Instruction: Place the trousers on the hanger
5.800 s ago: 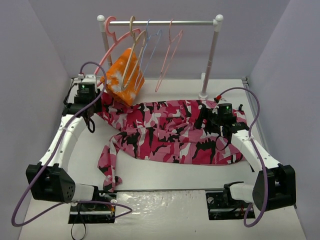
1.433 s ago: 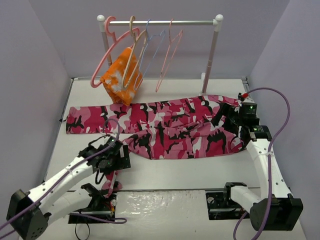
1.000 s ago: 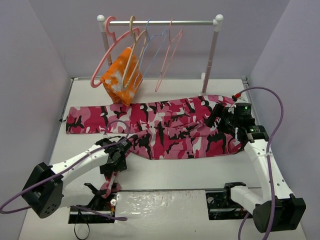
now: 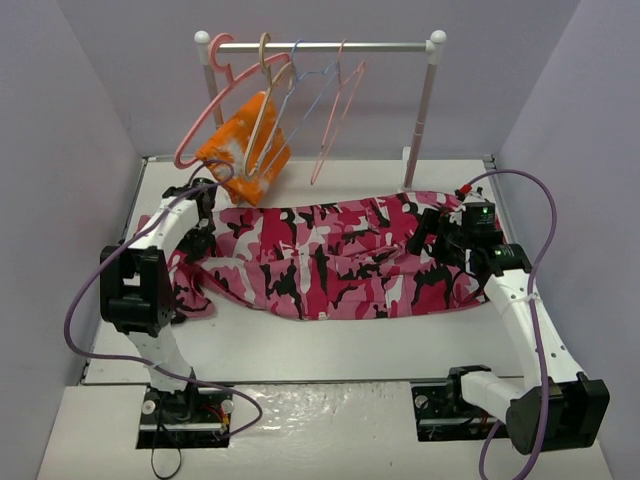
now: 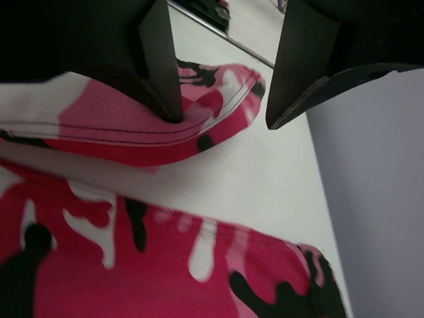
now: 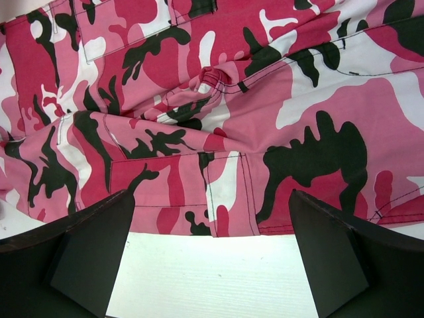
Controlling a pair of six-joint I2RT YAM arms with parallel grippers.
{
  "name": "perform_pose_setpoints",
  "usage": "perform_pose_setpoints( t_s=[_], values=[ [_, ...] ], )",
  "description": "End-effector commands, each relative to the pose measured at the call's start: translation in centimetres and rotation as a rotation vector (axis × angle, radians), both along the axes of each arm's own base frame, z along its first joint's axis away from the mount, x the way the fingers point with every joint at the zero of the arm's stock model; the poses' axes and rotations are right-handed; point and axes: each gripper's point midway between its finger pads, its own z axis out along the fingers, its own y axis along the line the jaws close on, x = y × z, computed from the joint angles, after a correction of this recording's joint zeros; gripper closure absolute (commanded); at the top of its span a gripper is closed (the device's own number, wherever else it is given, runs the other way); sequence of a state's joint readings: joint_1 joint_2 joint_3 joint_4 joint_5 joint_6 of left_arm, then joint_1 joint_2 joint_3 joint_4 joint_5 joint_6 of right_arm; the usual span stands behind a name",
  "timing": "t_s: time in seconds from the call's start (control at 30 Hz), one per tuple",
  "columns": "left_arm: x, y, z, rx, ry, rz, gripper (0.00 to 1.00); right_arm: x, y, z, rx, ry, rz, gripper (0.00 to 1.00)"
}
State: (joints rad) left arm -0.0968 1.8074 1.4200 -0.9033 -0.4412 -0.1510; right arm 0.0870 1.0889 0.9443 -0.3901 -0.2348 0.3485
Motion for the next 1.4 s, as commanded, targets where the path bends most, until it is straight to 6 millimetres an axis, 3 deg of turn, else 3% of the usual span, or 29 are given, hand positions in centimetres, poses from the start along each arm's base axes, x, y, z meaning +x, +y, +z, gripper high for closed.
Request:
perform_pose_setpoints(
  t_s=[0.0,0.1,0.17,0.23,0.37,0.4,0.5,0.57,0.77,0.97,1.03,1.13,1.27,1.37],
  values=[
    [4.7,3.8,4.3,0.118,-0.152,0.009,0.32,1.0,-0.1,1.2,-0.031,-0.045,0.015,0.0],
    [7.1,4.6,4.9,0.08,-0.253,0.072,0.28,1.2,-0.3,1.1,-0.043,-0.041,0.014,0.0],
    [7.1,5.8,5.2,0.023,-0.301,0.161,0.28,1.4,-0.2,1.3,-0.044,-0.041,0.018,0.0],
    [6.2,5.7,5.4,-0.068,-0.347,0.256,0.28,1.5,0.0,1.5,-0.037,-0.043,0.025,0.0],
    [1.3,4.1,4.9,-0.228,-0.408,0.386,0.24,1.4,0.4,1.8,-0.02,-0.051,0.042,0.0],
    [1.0,4.2,5.8,-0.232,-0.438,0.389,0.21,1.4,0.4,1.9,-0.019,-0.054,0.045,0.0],
    [-3.2,4.0,2.9,-0.287,-0.393,0.46,0.18,1.1,0.8,1.9,-0.014,-0.054,0.062,0.0],
    [-4.6,3.8,0.9,-0.332,-0.373,0.477,0.18,1.0,1.4,1.7,-0.009,-0.049,0.08,0.0],
    [-5.4,2.8,-2.9,-0.456,-0.316,0.529,0.18,0.9,2.5,1.2,-0.017,-0.036,0.124,0.0],
    [-6.2,2.4,-6.2,-0.465,-0.261,0.585,0.18,0.5,2.9,1.1,-0.02,-0.044,0.143,0.0],
    [-7.2,3.0,-8.1,-0.413,-0.177,0.622,0.19,0.3,3.0,0.9,-0.026,-0.042,0.146,0.0],
    [-8.7,5.5,-8.6,-0.312,-0.076,0.666,0.26,0.2,3.0,1.1,-0.029,-0.047,0.148,0.0],
    [-10.1,9.3,-7.3,-0.161,0.0,0.68,0.3,0.3,2.9,1.1,-0.037,-0.051,0.147,0.0],
    [-9.9,11.4,-6.0,-0.049,0.022,0.651,0.3,0.4,3.0,1.0,-0.037,-0.045,0.146,0.0]
  ],
)
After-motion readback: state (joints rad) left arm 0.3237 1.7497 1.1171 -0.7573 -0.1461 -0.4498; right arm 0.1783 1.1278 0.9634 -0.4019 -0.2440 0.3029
